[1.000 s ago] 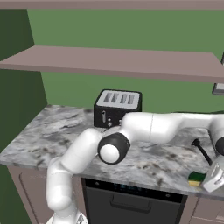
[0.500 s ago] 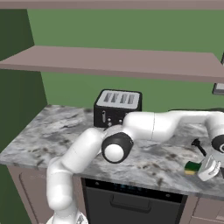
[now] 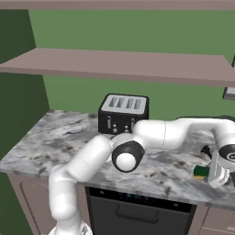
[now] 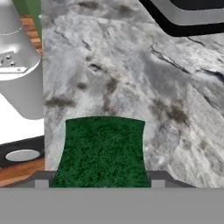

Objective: Locate and retrieve the dish brush and sponge from the cabinet. Place them next to the sink.

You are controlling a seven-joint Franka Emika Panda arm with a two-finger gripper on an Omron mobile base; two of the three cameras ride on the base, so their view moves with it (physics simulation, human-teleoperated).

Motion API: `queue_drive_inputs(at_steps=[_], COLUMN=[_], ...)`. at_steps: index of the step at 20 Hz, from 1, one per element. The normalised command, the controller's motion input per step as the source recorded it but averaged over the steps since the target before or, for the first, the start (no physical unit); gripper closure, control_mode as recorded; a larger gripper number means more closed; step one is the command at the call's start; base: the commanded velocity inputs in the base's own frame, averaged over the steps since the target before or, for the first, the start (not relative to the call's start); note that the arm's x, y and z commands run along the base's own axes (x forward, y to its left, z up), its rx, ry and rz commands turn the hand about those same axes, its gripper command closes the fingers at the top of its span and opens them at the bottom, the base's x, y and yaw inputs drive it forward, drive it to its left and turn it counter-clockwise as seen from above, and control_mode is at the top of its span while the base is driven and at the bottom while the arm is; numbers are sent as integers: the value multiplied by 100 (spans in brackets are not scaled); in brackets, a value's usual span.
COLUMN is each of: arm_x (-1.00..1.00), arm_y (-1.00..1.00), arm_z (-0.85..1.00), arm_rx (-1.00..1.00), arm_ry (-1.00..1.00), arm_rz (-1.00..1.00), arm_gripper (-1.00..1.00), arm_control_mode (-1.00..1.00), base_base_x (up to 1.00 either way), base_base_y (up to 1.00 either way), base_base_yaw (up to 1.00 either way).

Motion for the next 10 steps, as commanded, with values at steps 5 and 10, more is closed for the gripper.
queue_drive_inputs(at_steps=[5, 10], arm_x=[28, 18], arm_y=[-14, 0], arm_z=[-9, 1], arm_rx=[-17, -23], arm_ry=[-2, 0], arm_rz=[21, 22], arm_gripper=[100, 100], arm_control_mode=[-100, -100], base_base_x=[0, 0], base_base_y=[0, 0], base_base_yaw=[0, 0])
